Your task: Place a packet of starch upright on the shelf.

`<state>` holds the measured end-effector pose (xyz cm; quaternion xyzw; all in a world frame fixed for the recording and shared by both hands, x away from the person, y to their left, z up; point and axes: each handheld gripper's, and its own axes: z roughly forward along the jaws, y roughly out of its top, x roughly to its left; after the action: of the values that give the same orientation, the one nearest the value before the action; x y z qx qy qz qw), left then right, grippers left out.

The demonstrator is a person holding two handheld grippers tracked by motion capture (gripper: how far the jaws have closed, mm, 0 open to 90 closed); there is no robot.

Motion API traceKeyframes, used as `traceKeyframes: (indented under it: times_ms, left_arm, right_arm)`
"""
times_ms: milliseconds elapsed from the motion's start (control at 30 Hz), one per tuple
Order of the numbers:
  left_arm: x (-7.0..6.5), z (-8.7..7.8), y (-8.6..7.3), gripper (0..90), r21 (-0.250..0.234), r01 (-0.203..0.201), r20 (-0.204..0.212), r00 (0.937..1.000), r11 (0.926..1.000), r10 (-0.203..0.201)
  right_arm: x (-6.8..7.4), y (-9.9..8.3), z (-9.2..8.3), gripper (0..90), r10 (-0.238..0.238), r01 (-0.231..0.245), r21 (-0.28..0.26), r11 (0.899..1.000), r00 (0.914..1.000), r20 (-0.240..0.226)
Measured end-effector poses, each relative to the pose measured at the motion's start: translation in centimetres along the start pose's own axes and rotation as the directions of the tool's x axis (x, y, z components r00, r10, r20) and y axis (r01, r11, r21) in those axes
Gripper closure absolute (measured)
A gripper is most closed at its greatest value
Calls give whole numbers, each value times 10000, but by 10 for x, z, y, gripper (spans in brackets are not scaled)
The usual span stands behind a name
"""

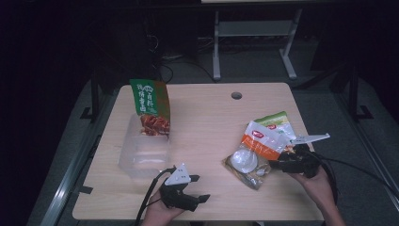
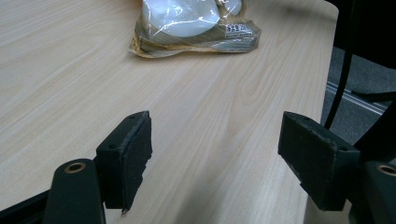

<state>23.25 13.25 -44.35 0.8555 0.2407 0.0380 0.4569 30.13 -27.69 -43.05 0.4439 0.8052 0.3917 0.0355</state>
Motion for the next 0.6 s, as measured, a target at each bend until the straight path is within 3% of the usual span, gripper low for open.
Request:
traceKeyframes:
  times_ms: [233,367,433,467,600]
  left_arm:
    - [0,1,0,255,-5,35,39,10000,10000,-35]
    - [1,2,2,256,-41,80,104,9999,10000,-79]
    - [1,3,2,255,-61,122,134,9998,9999,-121]
    - [1,4,3,256,-114,166,152,9997,9998,-164]
    - [2,7,8,256,-136,167,203,9997,9998,-165]
  right_arm:
    - [-3,11,15,573,381,-388,-133,9992,9980,-498]
    - [-7,17,24,726,821,-838,-213,9963,9942,-690]
    - [-7,18,26,758,833,-851,-220,9961,9936,-758]
    - [-6,20,28,833,759,-780,-276,9966,9946,-710]
    - [-4,21,27,880,632,-663,-389,9970,9952,-752]
